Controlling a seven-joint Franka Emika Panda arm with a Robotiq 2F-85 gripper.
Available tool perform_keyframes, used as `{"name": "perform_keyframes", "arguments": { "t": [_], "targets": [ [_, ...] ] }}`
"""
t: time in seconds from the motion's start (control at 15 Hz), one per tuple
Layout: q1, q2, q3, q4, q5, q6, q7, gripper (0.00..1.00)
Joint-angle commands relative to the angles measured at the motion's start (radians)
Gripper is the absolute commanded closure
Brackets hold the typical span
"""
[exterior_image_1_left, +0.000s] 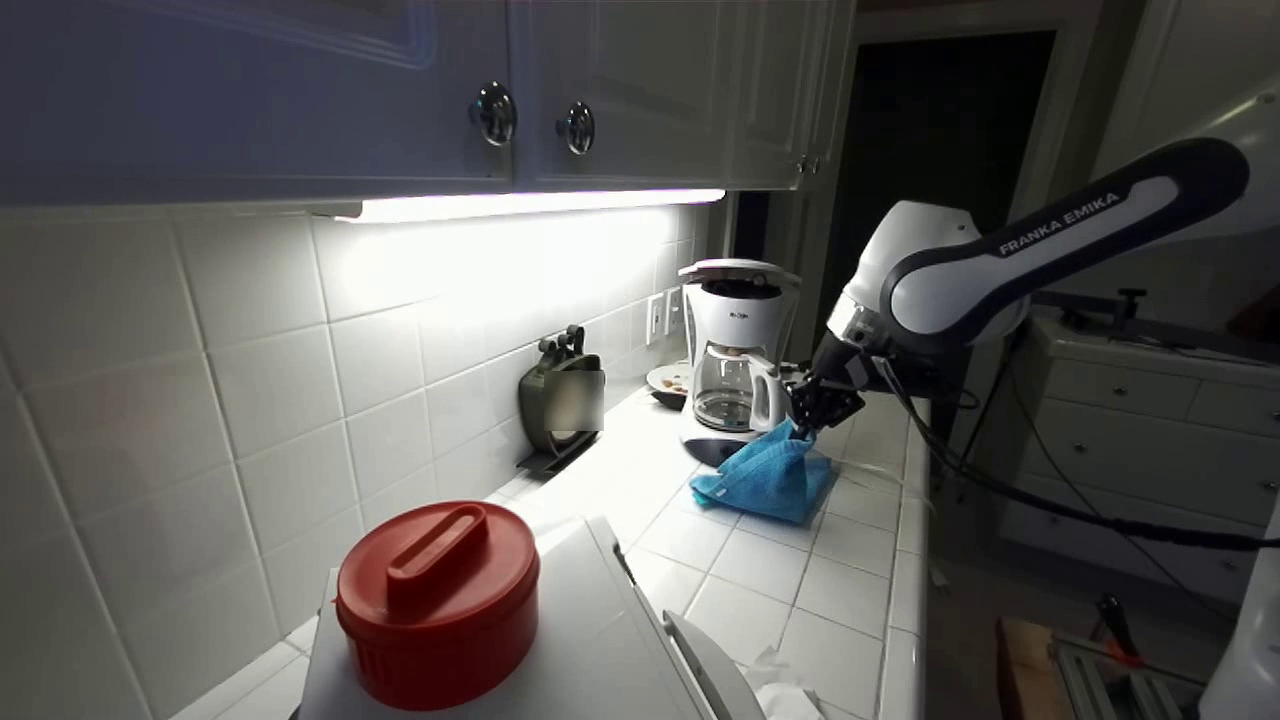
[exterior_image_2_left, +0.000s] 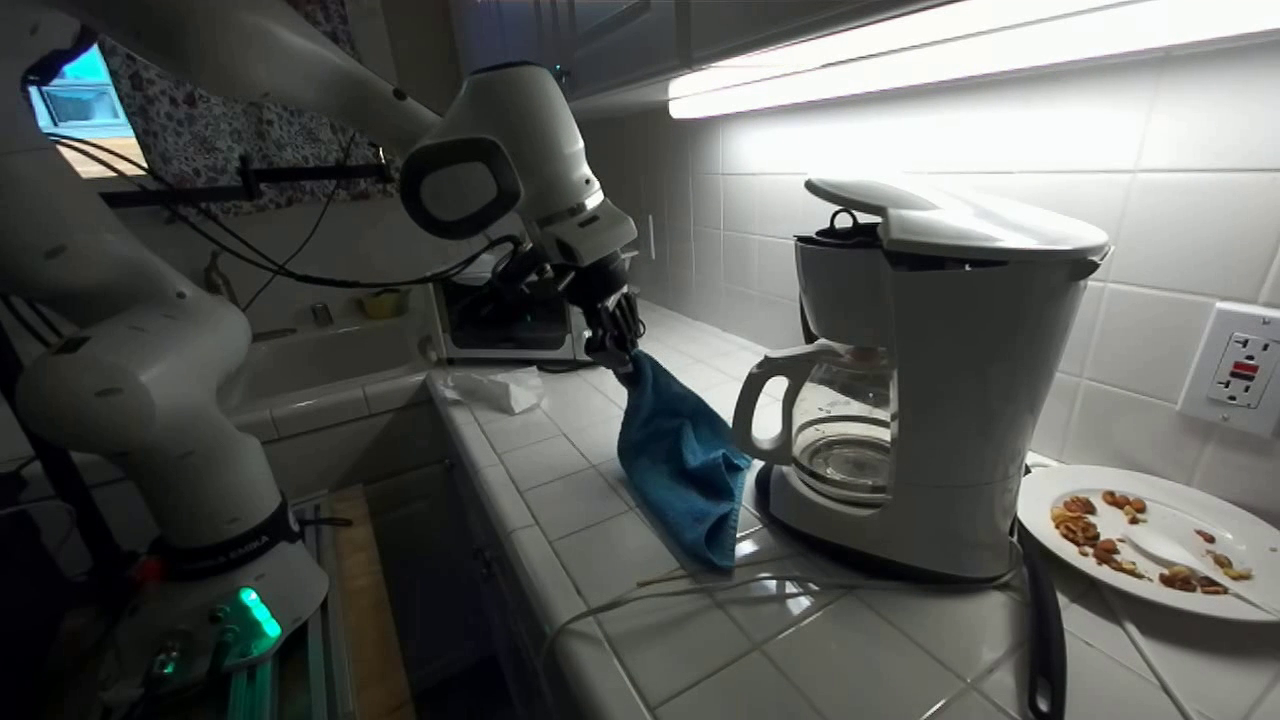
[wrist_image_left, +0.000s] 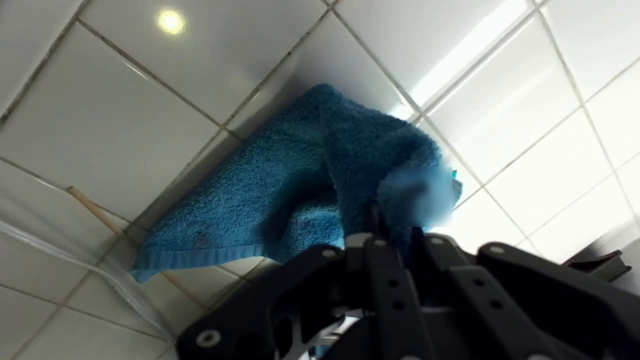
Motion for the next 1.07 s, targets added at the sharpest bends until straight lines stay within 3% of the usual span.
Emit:
{"name": "perform_keyframes", "arguments": {
  "t": [0.0,0.47,1.0],
  "targets": [
    [-0.044,-0.039,-0.011,-0.052,-0.049,0.009,0.004,0.97],
    [-0.12,-0.035,-0.036,-0.068,-0.074,0.053,0.022,0.97],
    [-0.177,0.035,-0.064,-0.089,-0.053,0.242,0.027,0.97]
  ]
}}
